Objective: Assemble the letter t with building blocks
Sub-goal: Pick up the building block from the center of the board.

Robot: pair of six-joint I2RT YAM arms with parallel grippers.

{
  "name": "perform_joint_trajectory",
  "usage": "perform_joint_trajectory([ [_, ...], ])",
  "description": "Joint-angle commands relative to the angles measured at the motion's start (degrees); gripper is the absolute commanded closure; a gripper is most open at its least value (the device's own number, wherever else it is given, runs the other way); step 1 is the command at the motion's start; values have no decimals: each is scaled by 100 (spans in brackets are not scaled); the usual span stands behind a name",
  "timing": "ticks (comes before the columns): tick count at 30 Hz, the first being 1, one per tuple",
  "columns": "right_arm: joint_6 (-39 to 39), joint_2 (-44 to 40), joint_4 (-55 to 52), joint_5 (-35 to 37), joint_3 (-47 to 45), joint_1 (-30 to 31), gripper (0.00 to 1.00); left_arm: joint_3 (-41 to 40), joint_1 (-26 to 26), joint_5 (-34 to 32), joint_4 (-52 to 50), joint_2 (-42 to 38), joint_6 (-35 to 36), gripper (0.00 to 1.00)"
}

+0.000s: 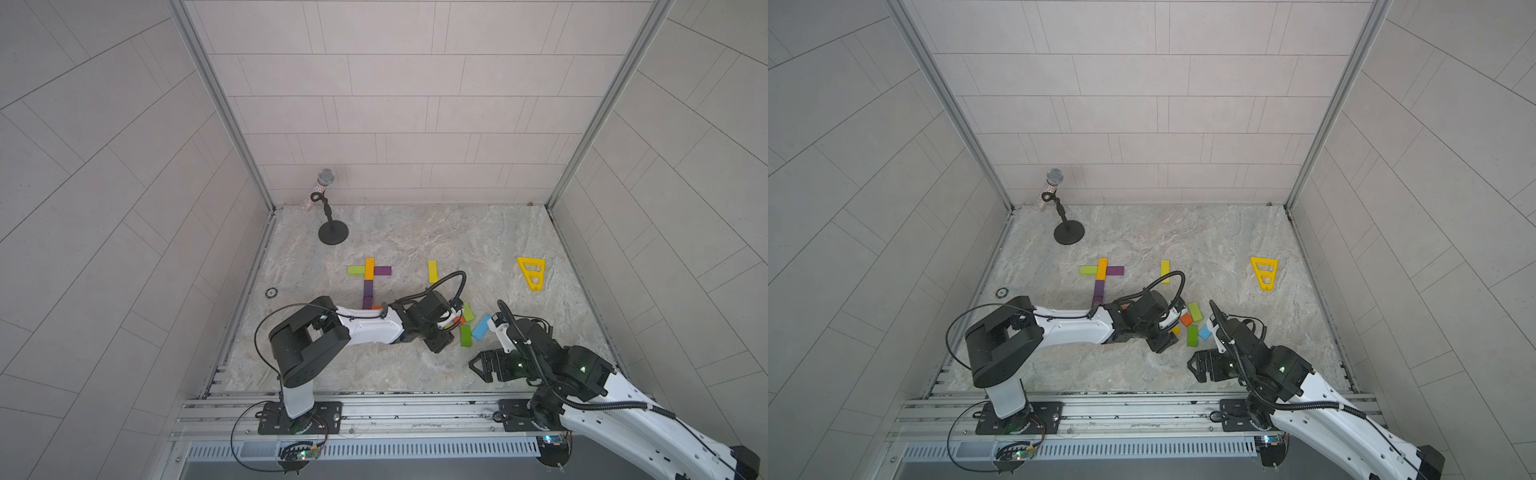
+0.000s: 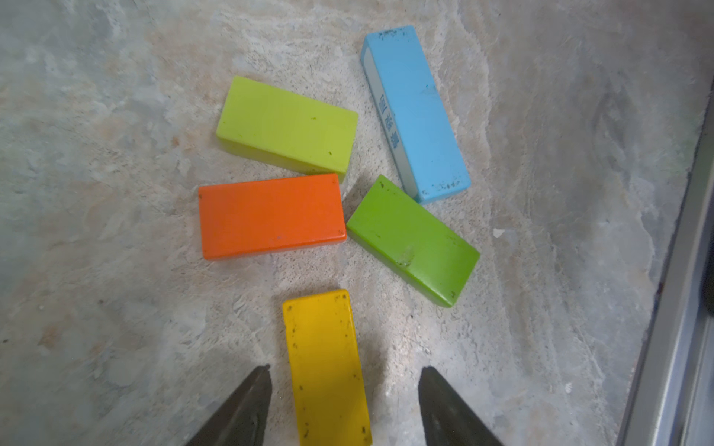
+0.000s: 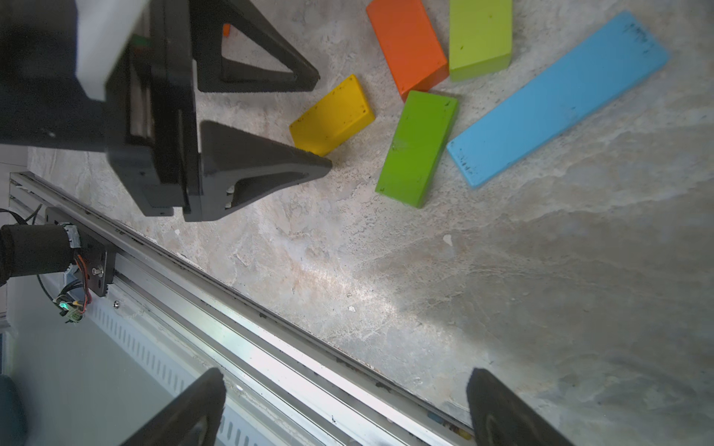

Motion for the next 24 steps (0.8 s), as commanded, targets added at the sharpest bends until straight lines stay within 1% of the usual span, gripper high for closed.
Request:
perform_joint_trajectory([
  [1,29,-46,-136,191,20,22,0,158,-72,-157,-177,113,173,35],
  [9,19,-28,-110,180,1,14,0,231,-73,-487,-363,224,267,36],
  [14,-5,-18,-119,175,26,13,0,306,-72,-465,-440,293,273,47],
  [24,-58,129,-100,166,112,20,0,312,-72,-569,-406,359,308,52],
])
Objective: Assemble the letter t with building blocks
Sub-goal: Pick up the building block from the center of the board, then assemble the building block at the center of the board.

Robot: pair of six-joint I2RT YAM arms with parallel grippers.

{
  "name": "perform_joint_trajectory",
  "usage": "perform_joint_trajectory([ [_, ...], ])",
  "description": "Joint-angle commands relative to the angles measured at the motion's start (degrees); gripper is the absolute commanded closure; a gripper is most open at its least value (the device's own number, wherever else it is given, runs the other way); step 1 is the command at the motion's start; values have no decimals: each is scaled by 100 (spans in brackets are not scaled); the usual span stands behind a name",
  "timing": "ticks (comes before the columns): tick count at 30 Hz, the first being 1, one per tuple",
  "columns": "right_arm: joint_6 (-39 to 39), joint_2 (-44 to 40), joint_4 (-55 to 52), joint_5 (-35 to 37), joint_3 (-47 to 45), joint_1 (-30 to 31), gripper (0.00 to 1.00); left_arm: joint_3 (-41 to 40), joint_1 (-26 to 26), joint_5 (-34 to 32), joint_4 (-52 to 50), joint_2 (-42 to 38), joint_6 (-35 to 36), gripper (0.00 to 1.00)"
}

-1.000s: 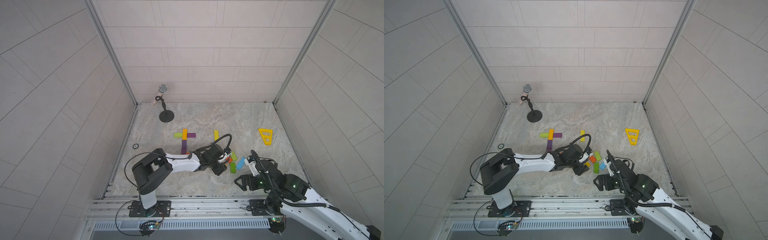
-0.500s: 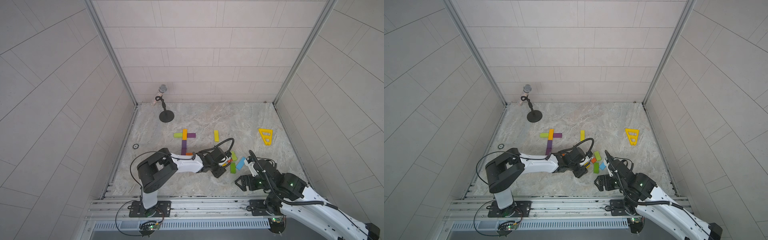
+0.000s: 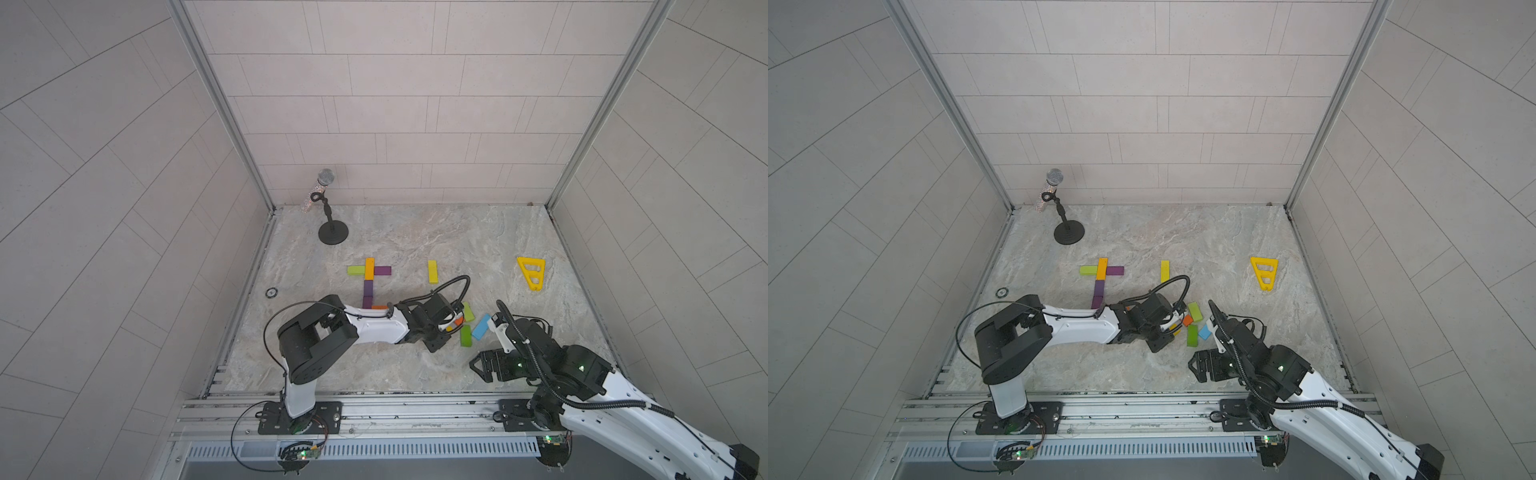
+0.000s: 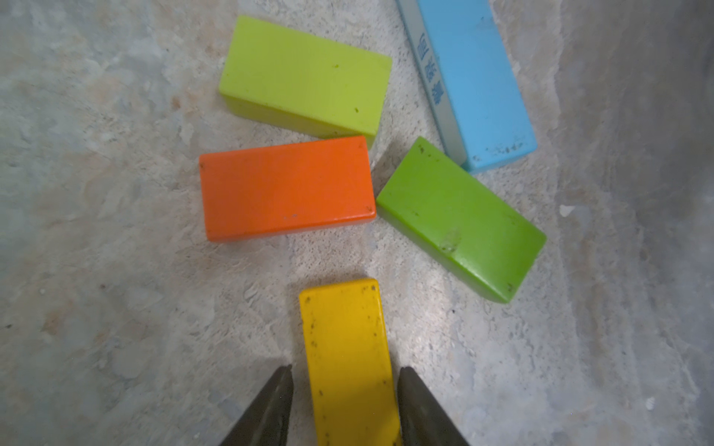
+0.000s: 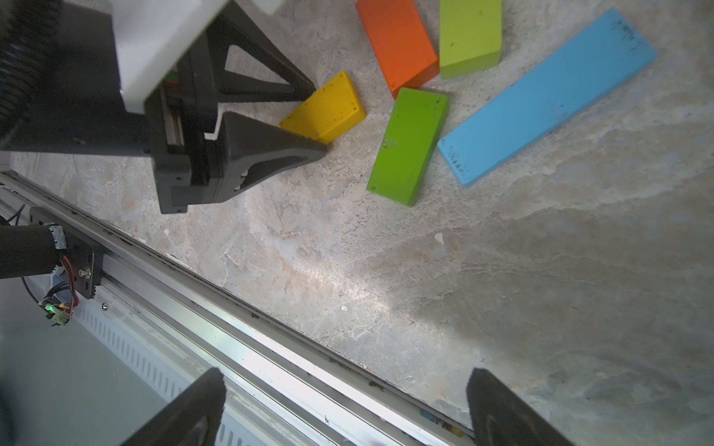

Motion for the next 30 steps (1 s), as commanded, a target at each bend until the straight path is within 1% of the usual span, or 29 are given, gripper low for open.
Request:
perform_joint_trajectory([
  [1,-30,39,-61,100,119,14,0,131,-17,-115,-84,135,176,54],
  [5,-30,109,-35,75,134,13,0,132,-6,-102,-65,163,189,63],
  [10,-62,186,75,0,170,8,0,46,40,-25,-97,20,269,69],
  [14,-139,343,215,-215,230,-48,0,-327,185,234,65,-459,419,70],
  [17,-201,501,328,-383,326,-101,0,-566,438,569,0,-956,595,75],
  [22,-841,1206,583,-193,1236,-133,0,-753,935,716,-387,-1659,1003,73],
  [25,-1214,1863,905,-334,1716,-420,0,-756,1294,799,-641,-1920,1285,72],
  [30,-1385,2720,1826,-1257,2036,-1326,0,-509,1840,958,-1246,-2142,1845,72],
])
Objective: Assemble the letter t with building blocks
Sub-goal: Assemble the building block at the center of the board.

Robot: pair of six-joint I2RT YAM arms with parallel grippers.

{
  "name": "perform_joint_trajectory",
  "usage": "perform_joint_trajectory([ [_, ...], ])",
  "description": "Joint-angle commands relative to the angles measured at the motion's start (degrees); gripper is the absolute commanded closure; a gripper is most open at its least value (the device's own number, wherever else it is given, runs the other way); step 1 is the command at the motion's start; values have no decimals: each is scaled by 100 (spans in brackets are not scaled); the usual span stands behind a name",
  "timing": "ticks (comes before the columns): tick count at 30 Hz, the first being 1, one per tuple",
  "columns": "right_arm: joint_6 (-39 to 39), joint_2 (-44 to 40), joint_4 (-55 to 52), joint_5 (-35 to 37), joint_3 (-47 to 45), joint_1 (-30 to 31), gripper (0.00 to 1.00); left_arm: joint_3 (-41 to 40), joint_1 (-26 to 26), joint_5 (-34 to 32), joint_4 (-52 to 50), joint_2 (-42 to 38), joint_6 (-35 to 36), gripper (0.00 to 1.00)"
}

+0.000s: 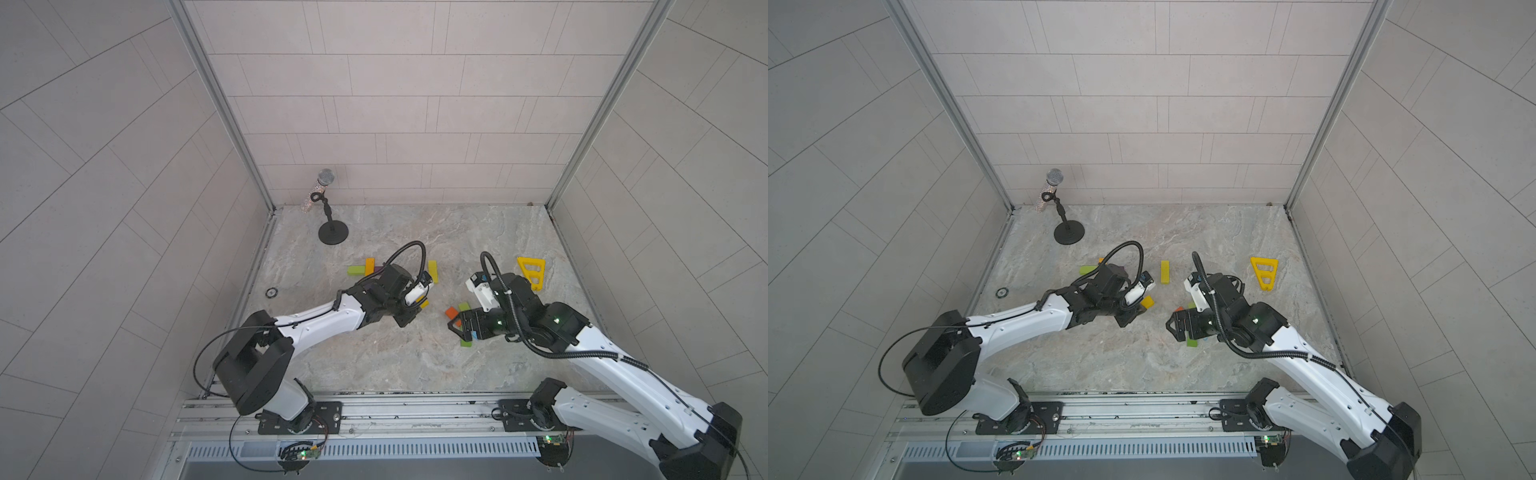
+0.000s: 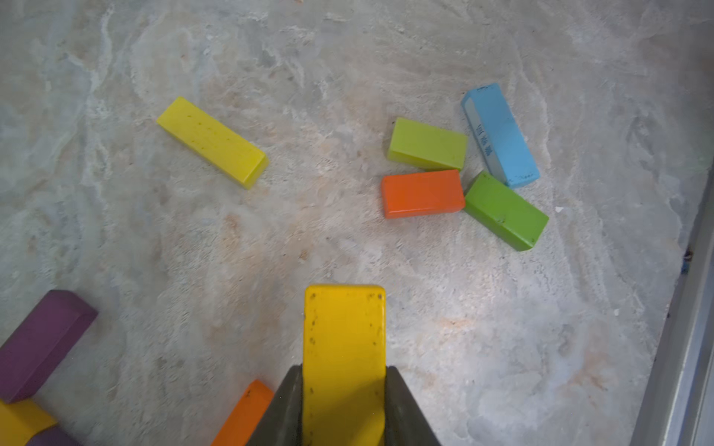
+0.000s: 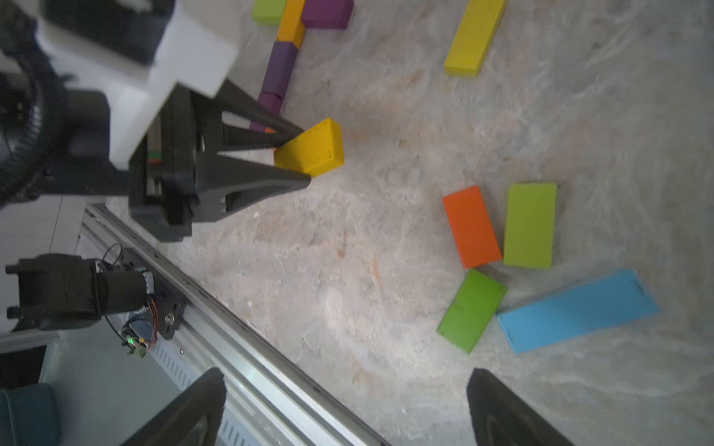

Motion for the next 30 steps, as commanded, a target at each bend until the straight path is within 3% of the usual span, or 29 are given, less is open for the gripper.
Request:
perform_joint_trajectory([
  [1,-302,392,759,-695,159,-534,0,219,259,162,-641,-81,707,72],
  [11,-994,1816,872,-1408,1202,-1517,0,820,855,218,-652,453,1108,71],
  [23,-1334,2369,963,-1608,1493,-2034,0,2132,1282,264,-959,1759,2163,73],
  [30,-1399,2720,981,-1774,1719,-2216,0,2828,1414,183,-1081,2365,2384,75],
])
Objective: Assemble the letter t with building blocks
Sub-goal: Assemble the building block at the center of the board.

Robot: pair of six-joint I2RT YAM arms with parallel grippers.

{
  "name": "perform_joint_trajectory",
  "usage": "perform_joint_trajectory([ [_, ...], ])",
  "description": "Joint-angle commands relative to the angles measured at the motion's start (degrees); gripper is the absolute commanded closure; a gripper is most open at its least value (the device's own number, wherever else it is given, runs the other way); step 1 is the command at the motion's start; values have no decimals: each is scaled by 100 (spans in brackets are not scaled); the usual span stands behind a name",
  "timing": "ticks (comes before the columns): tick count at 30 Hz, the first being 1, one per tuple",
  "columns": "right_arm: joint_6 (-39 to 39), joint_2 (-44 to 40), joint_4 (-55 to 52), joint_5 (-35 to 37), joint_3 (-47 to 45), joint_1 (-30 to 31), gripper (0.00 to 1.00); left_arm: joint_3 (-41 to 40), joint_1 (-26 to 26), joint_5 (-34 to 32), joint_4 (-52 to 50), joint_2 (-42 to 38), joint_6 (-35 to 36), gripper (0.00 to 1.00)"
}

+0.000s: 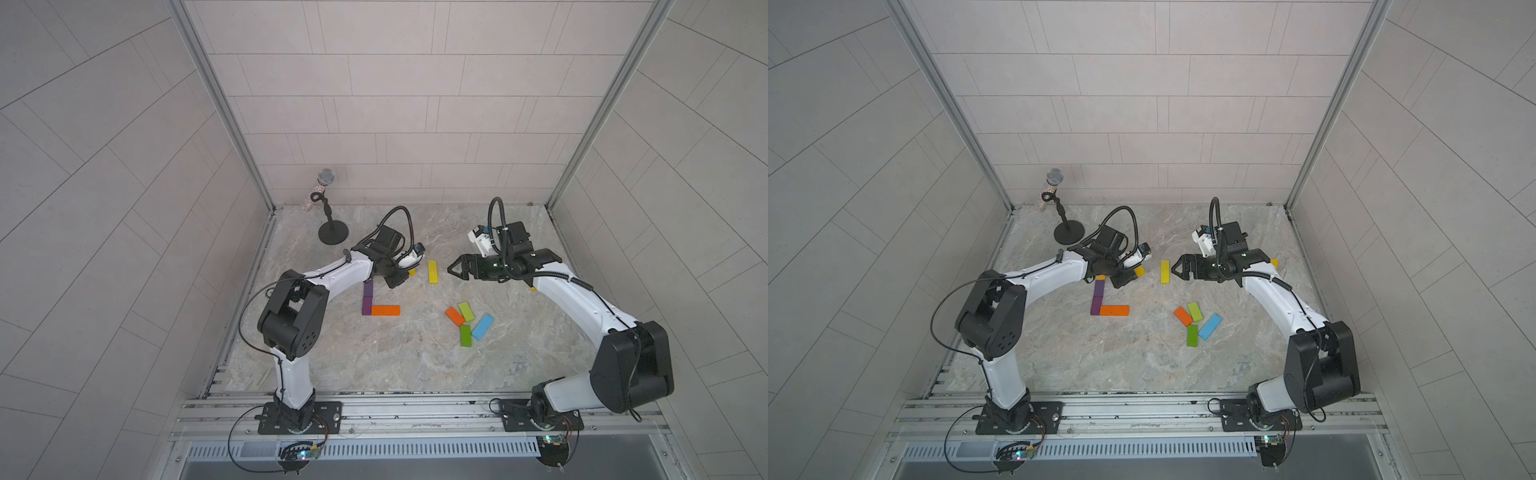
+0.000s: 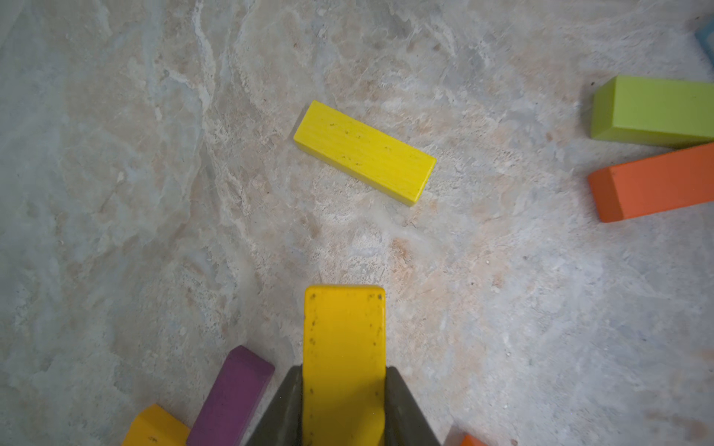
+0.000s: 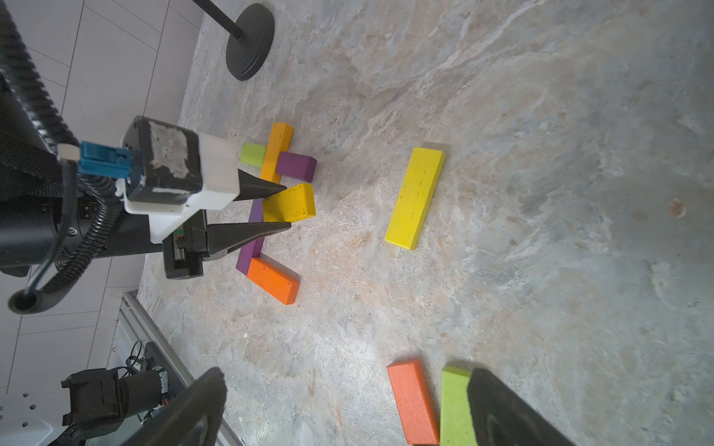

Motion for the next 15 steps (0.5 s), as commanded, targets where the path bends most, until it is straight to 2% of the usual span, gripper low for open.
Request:
perform_joint_trajectory([
  [1,-201,144,59,-183,214,-80,0,407,108,-20,-117,210,330,75],
  [15,-566,591,52,-525,512,-243,0,1473,240,-226,-601,1052,1220,74],
])
